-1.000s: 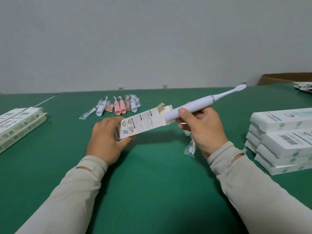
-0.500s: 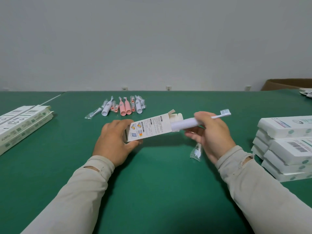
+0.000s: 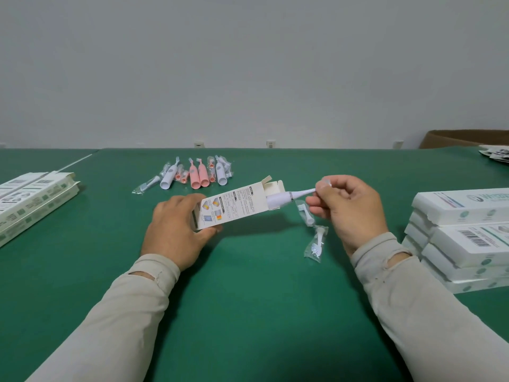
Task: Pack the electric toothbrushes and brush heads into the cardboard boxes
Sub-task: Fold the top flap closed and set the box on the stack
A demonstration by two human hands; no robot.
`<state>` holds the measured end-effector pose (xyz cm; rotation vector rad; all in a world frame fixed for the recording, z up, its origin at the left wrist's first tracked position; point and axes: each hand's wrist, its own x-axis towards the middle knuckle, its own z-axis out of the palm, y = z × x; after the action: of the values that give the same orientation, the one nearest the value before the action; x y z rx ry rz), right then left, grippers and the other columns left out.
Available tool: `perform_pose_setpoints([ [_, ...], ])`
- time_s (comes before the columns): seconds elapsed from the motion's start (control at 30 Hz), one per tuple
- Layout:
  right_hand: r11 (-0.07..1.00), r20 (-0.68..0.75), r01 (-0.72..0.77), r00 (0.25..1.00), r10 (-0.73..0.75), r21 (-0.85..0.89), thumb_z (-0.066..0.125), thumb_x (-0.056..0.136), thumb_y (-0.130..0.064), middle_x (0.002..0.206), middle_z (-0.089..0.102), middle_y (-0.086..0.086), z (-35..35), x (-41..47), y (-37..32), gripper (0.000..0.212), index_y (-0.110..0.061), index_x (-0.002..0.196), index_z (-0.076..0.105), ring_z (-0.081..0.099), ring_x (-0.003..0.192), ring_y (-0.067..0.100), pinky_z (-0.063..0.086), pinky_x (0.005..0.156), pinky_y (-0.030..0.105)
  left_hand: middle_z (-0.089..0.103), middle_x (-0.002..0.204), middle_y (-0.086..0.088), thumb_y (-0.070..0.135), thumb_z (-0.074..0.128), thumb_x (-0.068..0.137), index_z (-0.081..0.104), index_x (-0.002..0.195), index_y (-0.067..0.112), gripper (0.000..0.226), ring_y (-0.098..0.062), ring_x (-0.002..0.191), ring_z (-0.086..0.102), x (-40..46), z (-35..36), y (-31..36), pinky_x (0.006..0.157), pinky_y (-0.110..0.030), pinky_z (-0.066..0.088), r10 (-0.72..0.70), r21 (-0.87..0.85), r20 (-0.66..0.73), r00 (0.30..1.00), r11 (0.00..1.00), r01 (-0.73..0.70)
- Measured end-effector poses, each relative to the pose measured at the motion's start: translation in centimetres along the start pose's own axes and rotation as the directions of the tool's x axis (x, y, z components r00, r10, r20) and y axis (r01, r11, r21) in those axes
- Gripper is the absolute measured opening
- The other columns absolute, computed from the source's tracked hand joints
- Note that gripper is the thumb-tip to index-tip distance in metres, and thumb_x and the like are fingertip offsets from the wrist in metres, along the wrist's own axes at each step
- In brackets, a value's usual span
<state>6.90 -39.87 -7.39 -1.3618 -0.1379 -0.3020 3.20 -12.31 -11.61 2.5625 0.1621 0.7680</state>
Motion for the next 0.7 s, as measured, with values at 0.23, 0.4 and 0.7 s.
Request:
perform_pose_setpoints([
  [0.23, 0.777, 0.350, 0.366, 0.915, -0.200, -0.513, 0.067, 0.094, -0.015, 0.082, 0.071, -0.021, 0.4, -1.2, 1.3, 0.019, -0.030, 0.101, 0.076, 0.067, 0.076, -0.004, 0.050, 0.075, 0.010, 0.059, 0.120, 0.006, 0.041, 0.082, 0.075, 0.059, 0.124, 0.033, 0.055, -0.023, 0.116, 0.042, 0.0, 0.1, 0.0, 0.094, -0.036, 0.036, 0.031, -0.033, 0.011, 0.999, 0.999, -0.031],
  [0.4, 0.692, 0.403, 0.449, 0.883, -0.243, -0.566, 0.071, 0.090, -0.014, 0.086, 0.064, -0.015, 0.2, -1.0, 1.0, 0.018, -0.025, 0.102, 0.078, 0.059, 0.081, 0.002, 0.042, 0.076, 0.006, 0.058, 0.123, 0.007, 0.040, 0.082, 0.076, 0.058, 0.128, 0.033, 0.058, -0.022, 0.117, 0.041, -0.2, 0.2, 0.2, 0.095, -0.035, 0.035, 0.057, -0.044, 0.034, 0.998, 0.997, -0.056],
  [0.7, 0.788, 0.368, 0.339, 0.917, -0.154, -0.514, 0.072, 0.089, -0.019, 0.078, 0.067, -0.012, 0.5, -1.4, 1.0, 0.011, -0.028, 0.086, 0.076, 0.054, 0.067, 0.000, 0.042, 0.067, 0.009, 0.059, 0.122, 0.009, 0.037, 0.083, 0.075, 0.058, 0.128, 0.032, 0.059, -0.020, 0.115, 0.041, -0.2, 0.3, 0.2, 0.095, -0.031, 0.033, 0.095, -0.058, 0.018, 0.995, 0.994, -0.094],
])
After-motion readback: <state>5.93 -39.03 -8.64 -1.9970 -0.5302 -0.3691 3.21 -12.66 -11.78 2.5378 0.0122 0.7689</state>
